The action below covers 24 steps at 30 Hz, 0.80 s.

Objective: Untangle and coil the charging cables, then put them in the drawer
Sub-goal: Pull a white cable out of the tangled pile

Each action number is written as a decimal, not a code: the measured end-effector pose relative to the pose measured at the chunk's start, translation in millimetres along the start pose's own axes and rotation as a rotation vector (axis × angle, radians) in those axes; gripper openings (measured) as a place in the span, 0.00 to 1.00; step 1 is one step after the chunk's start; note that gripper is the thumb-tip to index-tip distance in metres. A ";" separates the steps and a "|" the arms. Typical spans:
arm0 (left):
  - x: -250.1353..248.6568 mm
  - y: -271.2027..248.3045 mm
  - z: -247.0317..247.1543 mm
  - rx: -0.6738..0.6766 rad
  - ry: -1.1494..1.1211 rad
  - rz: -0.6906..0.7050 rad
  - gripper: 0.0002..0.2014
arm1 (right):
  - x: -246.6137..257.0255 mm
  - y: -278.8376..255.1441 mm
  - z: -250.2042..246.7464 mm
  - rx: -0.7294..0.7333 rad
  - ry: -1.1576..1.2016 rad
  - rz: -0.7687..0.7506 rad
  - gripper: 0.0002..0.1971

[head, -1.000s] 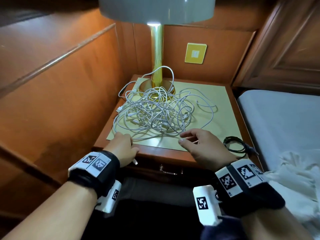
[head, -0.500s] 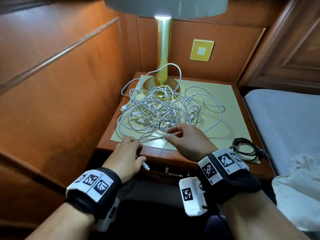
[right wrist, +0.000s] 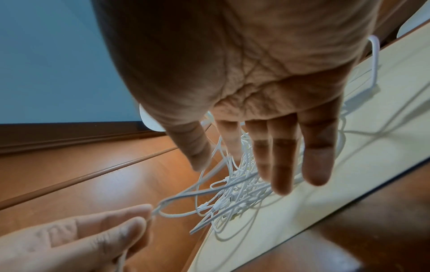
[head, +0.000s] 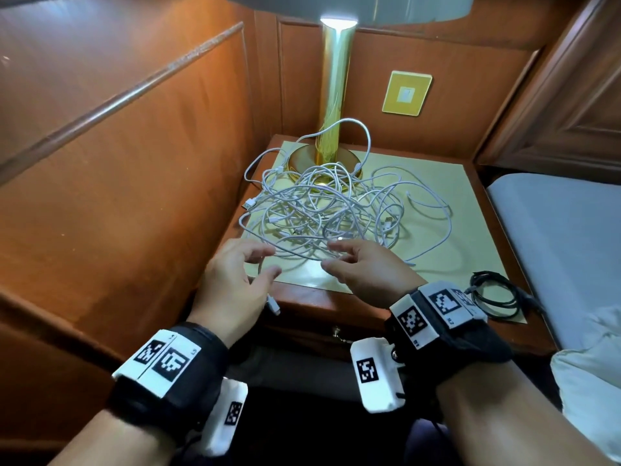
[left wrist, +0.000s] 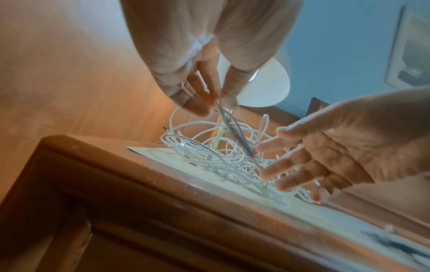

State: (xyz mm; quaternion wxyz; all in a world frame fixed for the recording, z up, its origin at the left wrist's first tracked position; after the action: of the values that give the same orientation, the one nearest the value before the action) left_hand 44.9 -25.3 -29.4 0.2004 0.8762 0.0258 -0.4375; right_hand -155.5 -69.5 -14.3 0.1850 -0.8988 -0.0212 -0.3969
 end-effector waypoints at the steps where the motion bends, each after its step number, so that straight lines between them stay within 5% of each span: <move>1: 0.8 1.4 -3.7 -0.046 -0.043 -0.012 0.10 | -1.1 2.1 0.1 -0.016 0.015 -0.010 0.30; 5: 6.6 6.1 -15.3 -0.096 -0.167 -0.123 0.12 | -7.0 9.6 -0.8 -0.079 0.027 0.008 0.39; 8: 25.6 10.5 -28.0 -0.204 -0.355 -0.340 0.06 | -7.3 13.2 -1.7 -0.114 0.014 0.028 0.44; 11: 41.1 11.1 -44.6 -0.302 -0.408 -0.536 0.14 | -3.6 19.0 -0.6 -0.145 0.006 0.033 0.40; 16: 31.1 0.5 -47.6 -0.142 -0.307 -0.606 0.14 | 8.4 20.2 17.7 -0.099 0.012 -0.011 0.25; 19: 26.4 -0.7 -42.5 -0.051 -0.349 -0.575 0.19 | 17.7 18.8 28.8 -0.092 0.001 -0.072 0.24; 24: 14.0 -1.0 -38.1 0.116 -0.509 -0.532 0.10 | 21.3 27.3 34.2 -0.117 0.290 0.005 0.23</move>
State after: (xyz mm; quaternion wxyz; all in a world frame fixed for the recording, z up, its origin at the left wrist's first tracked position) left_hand 82.1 -11.9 -20.1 0.0296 0.7120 0.1770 -0.6789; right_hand -111.8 -85.3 -28.7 0.1346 -0.8412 0.0314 -0.5227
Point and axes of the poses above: each hand's wrist, its own y-axis towards the middle knuckle, its own z-axis out of the palm, x = y × z, the point moved 3 cm from there along y, towards the middle knuckle, and after that the axes turned 2 degrees about -x, right-handed, at the moved point
